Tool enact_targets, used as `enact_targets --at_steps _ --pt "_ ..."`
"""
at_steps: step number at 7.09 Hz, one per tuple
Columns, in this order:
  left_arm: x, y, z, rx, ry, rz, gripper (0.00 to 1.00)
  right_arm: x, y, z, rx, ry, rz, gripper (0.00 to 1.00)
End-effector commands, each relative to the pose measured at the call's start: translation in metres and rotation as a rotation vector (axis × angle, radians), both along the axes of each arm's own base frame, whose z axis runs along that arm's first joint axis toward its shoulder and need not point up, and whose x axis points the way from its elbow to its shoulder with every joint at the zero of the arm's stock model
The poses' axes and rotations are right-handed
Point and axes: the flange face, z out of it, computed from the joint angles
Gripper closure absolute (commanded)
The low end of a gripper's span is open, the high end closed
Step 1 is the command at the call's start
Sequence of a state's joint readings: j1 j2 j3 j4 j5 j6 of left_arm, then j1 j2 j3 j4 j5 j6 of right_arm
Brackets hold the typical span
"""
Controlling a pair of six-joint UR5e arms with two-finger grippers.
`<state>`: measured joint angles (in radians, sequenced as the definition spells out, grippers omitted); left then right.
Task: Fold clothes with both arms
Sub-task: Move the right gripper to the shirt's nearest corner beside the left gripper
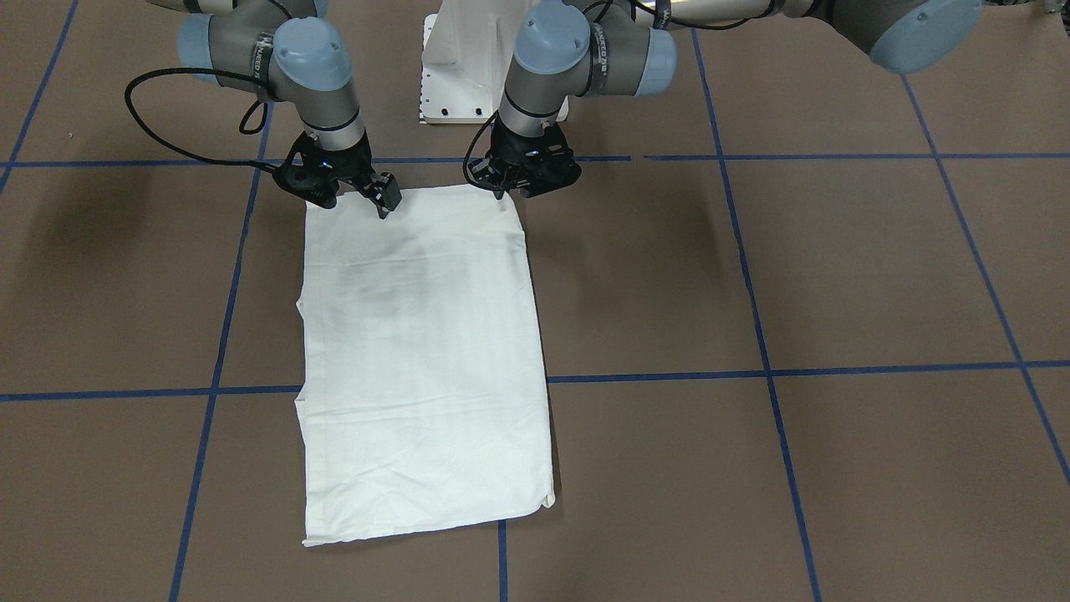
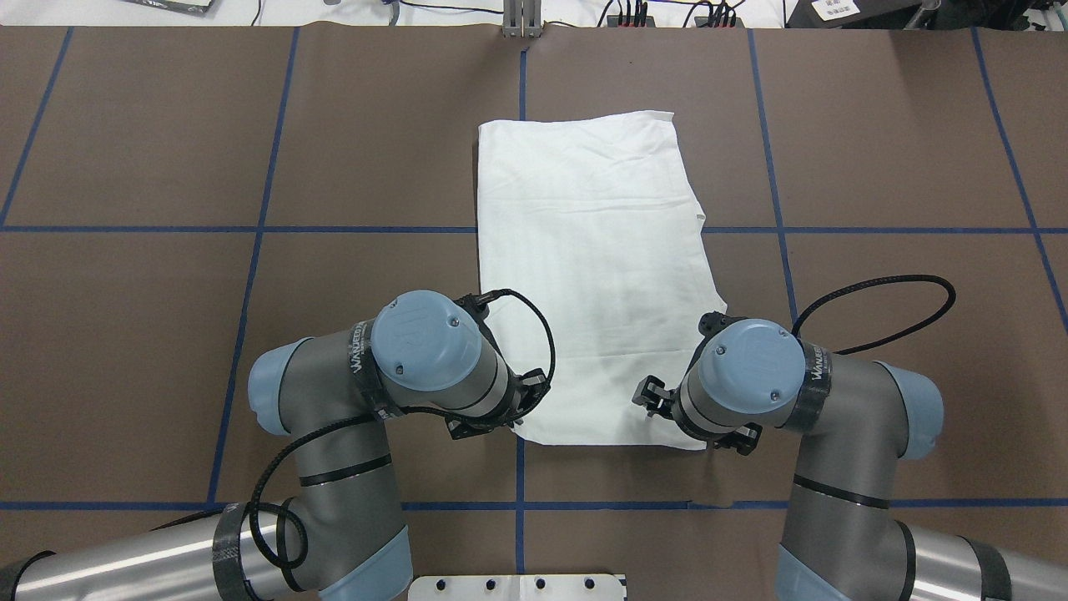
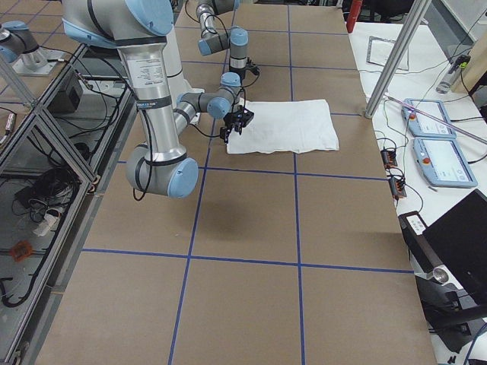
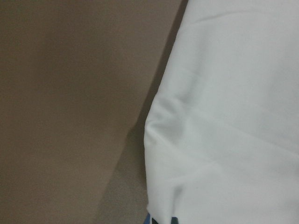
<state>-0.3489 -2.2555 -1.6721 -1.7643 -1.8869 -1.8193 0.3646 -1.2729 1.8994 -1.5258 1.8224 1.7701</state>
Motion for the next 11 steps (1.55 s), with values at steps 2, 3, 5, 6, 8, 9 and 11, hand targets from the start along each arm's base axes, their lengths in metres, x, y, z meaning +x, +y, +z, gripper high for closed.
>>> enact_targets --at_steps 2,3,5,6,8,9,11 --pt "0.000 0.000 -0.001 0.002 0.002 -0.001 1.00 -0.003 0.006 0.011 -0.007 0.020 -0.013 0.00" --pt "0.000 0.000 -0.002 0.003 0.003 -0.002 1.00 -0.002 0.006 0.010 -0.006 0.017 -0.010 0.03" --pt "0.000 0.000 -0.002 0.003 0.003 -0.002 1.00 -0.003 0.006 0.007 -0.004 0.013 -0.013 0.45" --pt "0.000 0.000 -0.002 0.005 0.003 -0.002 1.00 -0.003 0.005 0.005 -0.003 0.008 -0.012 0.59" --pt "0.001 0.000 -0.001 0.003 0.001 -0.003 1.00 -0.003 0.005 0.000 -0.001 0.001 -0.012 0.68" --pt "0.001 0.000 -0.001 0.003 0.001 -0.003 1.00 -0.003 0.005 -0.001 0.000 -0.002 -0.012 0.75" --pt "0.001 0.000 -0.001 0.003 0.001 -0.003 1.00 -0.001 0.003 -0.004 -0.001 -0.009 -0.009 0.88"
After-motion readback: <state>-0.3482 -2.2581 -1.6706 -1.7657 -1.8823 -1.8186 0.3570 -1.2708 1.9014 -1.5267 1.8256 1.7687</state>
